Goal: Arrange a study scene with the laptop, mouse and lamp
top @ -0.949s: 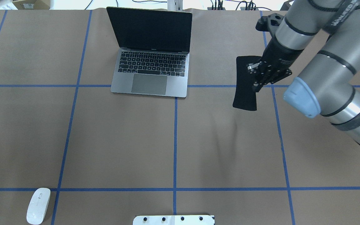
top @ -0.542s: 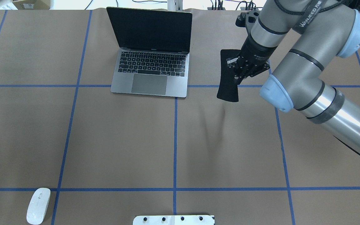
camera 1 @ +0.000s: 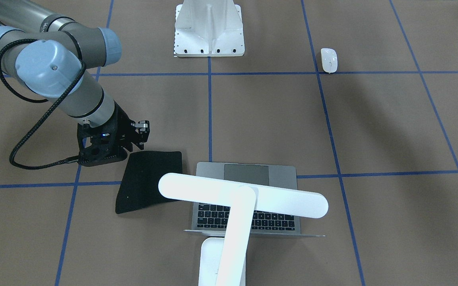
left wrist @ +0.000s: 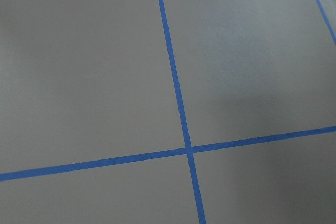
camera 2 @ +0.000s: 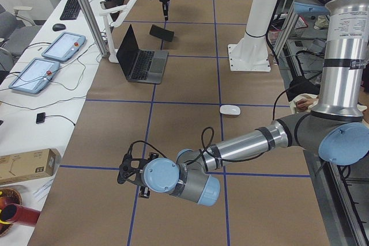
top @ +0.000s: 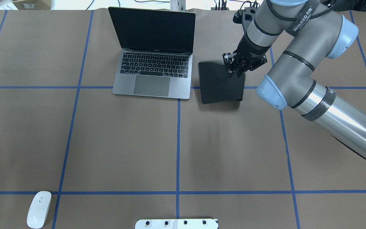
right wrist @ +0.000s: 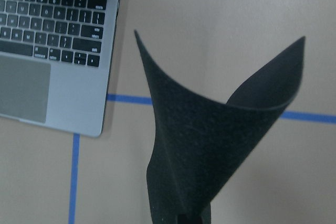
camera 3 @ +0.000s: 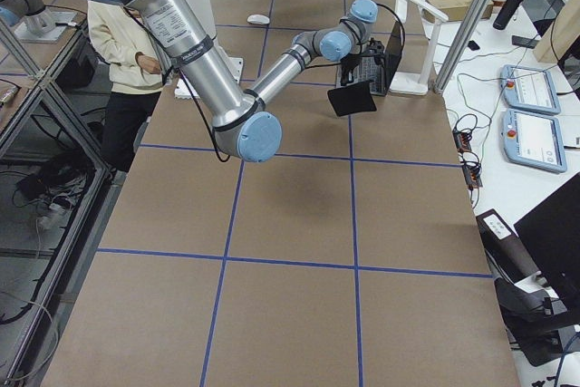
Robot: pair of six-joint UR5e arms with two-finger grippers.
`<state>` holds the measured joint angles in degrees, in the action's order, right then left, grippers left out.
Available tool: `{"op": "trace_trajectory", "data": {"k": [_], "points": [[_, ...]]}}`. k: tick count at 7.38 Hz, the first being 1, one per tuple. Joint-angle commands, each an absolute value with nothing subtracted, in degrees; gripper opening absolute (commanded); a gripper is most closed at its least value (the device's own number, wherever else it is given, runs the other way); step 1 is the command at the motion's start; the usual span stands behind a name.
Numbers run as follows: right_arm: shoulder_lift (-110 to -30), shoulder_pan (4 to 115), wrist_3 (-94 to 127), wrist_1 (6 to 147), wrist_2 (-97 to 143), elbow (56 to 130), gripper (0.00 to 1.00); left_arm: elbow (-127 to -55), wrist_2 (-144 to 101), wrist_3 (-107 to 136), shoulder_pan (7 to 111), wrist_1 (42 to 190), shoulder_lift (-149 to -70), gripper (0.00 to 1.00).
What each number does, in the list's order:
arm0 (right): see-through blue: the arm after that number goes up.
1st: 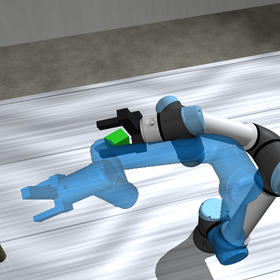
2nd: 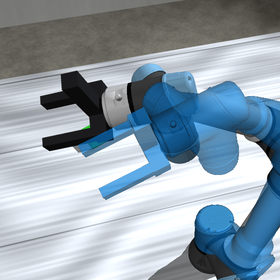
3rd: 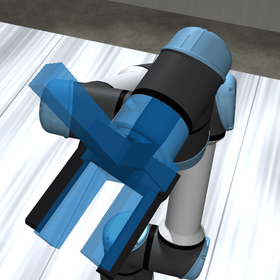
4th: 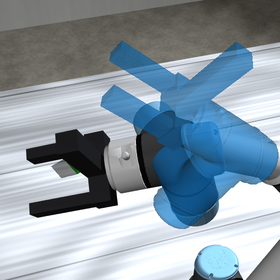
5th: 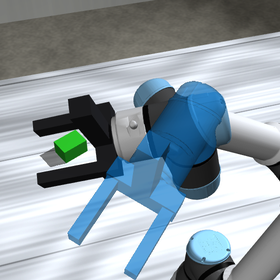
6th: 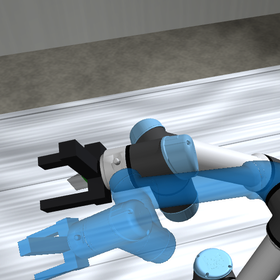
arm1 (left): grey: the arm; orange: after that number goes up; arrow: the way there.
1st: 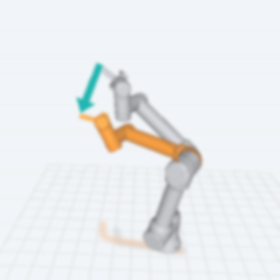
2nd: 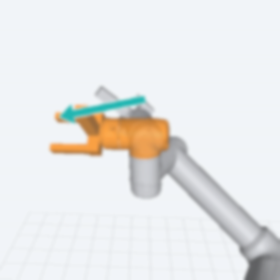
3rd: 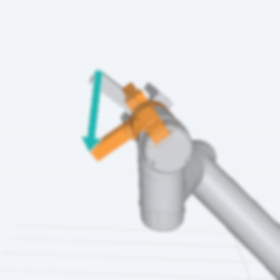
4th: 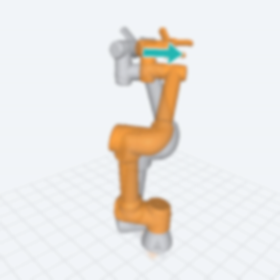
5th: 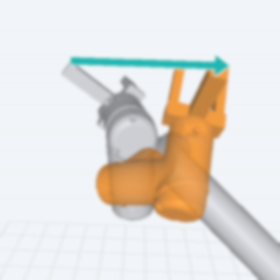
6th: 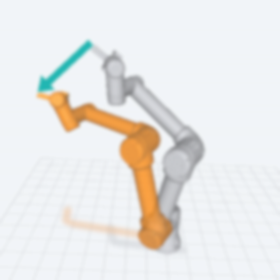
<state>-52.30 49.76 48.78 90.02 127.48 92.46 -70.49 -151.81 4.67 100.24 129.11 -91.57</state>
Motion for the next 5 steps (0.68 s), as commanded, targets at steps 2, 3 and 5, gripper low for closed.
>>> {"op": "trace_trajectory", "data": {"k": [2, 3, 5], "points": [[-54.6, 50.0, 49.1, 89.9, 126.4, 94.0, 1.0, -73.4, -150.8, 6.1, 99.9, 125.1, -91.7, 1.0], [-59.3, 50.0, 49.0, 89.7, 126.2, 96.5, 1.0, -76.8, -150.2, 11.1, 99.3, 122.5, -91.4, 1.0], [-64.5, 50.3, 48.8, 90.2, 126.3, 97.7, 1.0, -84.9, -148.7, 22.8, 93.5, 122.3, -88.0, 1.0]]}}
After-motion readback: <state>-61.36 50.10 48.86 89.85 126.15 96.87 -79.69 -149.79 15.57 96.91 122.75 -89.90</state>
